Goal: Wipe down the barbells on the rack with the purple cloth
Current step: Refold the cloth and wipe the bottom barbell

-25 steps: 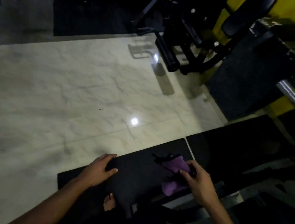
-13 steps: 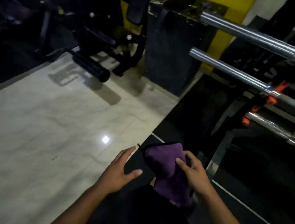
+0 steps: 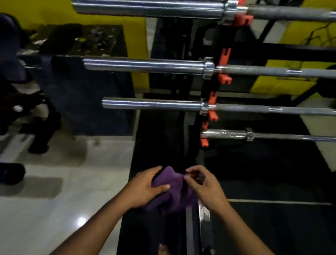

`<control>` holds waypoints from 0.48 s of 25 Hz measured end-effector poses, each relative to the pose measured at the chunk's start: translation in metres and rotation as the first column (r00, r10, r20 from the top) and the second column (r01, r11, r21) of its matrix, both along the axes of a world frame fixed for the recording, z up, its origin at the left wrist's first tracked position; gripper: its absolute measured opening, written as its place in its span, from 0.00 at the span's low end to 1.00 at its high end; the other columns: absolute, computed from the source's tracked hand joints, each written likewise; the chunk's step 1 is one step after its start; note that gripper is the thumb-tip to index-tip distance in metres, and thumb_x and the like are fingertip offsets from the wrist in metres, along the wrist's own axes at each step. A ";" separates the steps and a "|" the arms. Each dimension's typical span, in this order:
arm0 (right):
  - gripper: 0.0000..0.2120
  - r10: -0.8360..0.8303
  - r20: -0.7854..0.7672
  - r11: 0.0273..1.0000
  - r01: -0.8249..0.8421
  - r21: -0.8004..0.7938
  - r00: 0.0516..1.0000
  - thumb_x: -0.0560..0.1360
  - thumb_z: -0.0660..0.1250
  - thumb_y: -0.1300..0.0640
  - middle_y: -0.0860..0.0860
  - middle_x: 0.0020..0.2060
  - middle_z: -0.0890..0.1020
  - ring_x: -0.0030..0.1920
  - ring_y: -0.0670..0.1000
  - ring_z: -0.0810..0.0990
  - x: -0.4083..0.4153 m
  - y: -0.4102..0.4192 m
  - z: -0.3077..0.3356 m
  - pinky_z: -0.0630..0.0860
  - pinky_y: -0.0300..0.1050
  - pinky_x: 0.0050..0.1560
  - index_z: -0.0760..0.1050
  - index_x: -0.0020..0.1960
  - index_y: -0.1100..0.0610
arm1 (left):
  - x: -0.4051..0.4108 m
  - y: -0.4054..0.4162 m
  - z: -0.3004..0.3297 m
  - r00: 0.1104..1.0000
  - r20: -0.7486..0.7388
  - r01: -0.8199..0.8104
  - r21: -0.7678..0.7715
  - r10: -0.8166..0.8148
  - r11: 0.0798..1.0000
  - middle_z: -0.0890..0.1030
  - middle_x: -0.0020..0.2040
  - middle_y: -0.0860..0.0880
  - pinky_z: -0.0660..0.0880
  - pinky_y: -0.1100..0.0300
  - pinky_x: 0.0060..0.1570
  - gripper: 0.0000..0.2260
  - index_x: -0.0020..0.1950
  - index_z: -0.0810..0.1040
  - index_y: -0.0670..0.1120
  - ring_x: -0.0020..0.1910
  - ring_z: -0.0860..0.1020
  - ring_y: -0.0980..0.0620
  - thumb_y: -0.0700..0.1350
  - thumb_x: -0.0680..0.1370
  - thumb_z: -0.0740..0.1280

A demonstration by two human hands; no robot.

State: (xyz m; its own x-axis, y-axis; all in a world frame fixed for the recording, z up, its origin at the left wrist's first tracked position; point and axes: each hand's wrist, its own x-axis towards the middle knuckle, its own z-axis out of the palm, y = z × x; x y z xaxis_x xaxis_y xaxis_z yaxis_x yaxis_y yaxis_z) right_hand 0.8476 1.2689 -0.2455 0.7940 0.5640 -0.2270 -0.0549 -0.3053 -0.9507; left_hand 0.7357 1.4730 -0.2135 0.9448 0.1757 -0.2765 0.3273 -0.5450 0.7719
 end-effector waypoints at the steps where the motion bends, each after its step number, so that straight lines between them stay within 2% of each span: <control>1: 0.06 -0.158 -0.049 0.987 0.159 0.012 0.986 0.76 0.73 0.59 0.51 0.45 0.84 0.47 0.49 0.81 0.010 -0.003 -0.002 0.75 0.39 0.46 0.79 0.52 0.53 | 0.016 0.003 -0.002 0.999 0.029 -0.022 0.004 0.022 1.000 0.81 0.61 0.56 0.76 0.56 0.60 0.23 0.69 0.73 0.56 0.59 0.79 0.56 0.58 0.76 0.71; 3: 0.07 -0.417 -0.300 0.897 0.441 0.017 0.858 0.77 0.73 0.52 0.54 0.46 0.82 0.45 0.50 0.79 0.017 -0.006 0.000 0.74 0.42 0.44 0.79 0.51 0.53 | 0.049 0.006 -0.002 0.996 0.083 -0.045 0.015 0.044 0.999 0.80 0.62 0.55 0.75 0.57 0.60 0.22 0.69 0.71 0.55 0.59 0.78 0.55 0.57 0.77 0.70; 4: 0.12 -0.459 -0.484 0.854 0.520 -0.009 0.745 0.76 0.71 0.45 0.55 0.48 0.82 0.45 0.52 0.79 0.017 -0.005 0.001 0.74 0.46 0.44 0.79 0.52 0.52 | 0.065 0.005 0.000 0.993 0.114 -0.028 0.030 0.024 0.999 0.79 0.62 0.56 0.74 0.59 0.59 0.22 0.70 0.71 0.54 0.59 0.77 0.56 0.56 0.78 0.69; 6: 0.23 -0.386 -0.732 0.839 0.544 -0.025 0.561 0.75 0.63 0.33 0.55 0.52 0.83 0.50 0.57 0.80 0.013 0.001 0.003 0.78 0.53 0.48 0.79 0.57 0.51 | 0.089 -0.004 0.006 0.975 0.201 0.091 0.046 -0.099 0.995 0.78 0.62 0.55 0.71 0.64 0.55 0.20 0.68 0.71 0.52 0.57 0.75 0.59 0.52 0.78 0.70; 8: 0.33 -0.299 -0.826 0.768 0.634 0.089 0.479 0.73 0.60 0.28 0.59 0.52 0.83 0.52 0.61 0.80 0.017 0.019 0.008 0.78 0.64 0.54 0.81 0.58 0.55 | 0.106 -0.013 0.007 0.895 0.248 0.375 0.032 -0.371 0.927 0.78 0.62 0.54 0.69 0.66 0.57 0.20 0.66 0.72 0.52 0.59 0.75 0.59 0.49 0.77 0.71; 9: 0.35 -0.308 -0.829 0.704 0.697 0.132 0.467 0.73 0.60 0.29 0.61 0.51 0.84 0.51 0.62 0.82 0.022 0.028 0.014 0.77 0.65 0.57 0.82 0.57 0.59 | 0.116 -0.014 0.008 0.822 0.230 0.531 0.019 -0.521 0.847 0.77 0.64 0.54 0.70 0.65 0.59 0.21 0.67 0.71 0.52 0.60 0.76 0.58 0.50 0.76 0.72; 10: 0.35 -0.333 -0.840 0.634 0.761 0.136 0.427 0.74 0.60 0.32 0.62 0.47 0.85 0.48 0.61 0.84 0.029 0.035 0.020 0.79 0.62 0.56 0.82 0.57 0.63 | 0.127 -0.014 0.008 0.743 0.198 0.651 0.007 -0.639 0.759 0.76 0.64 0.55 0.70 0.64 0.61 0.22 0.68 0.70 0.53 0.62 0.75 0.58 0.51 0.76 0.72; 12: 0.27 -0.422 -0.815 0.494 0.855 0.159 0.396 0.79 0.60 0.40 0.60 0.40 0.86 0.39 0.56 0.86 0.044 0.040 0.033 0.83 0.53 0.43 0.78 0.61 0.62 | 0.157 -0.009 0.008 0.622 0.182 0.775 -0.004 -0.762 0.632 0.75 0.66 0.57 0.70 0.63 0.65 0.24 0.70 0.70 0.55 0.64 0.74 0.61 0.55 0.76 0.72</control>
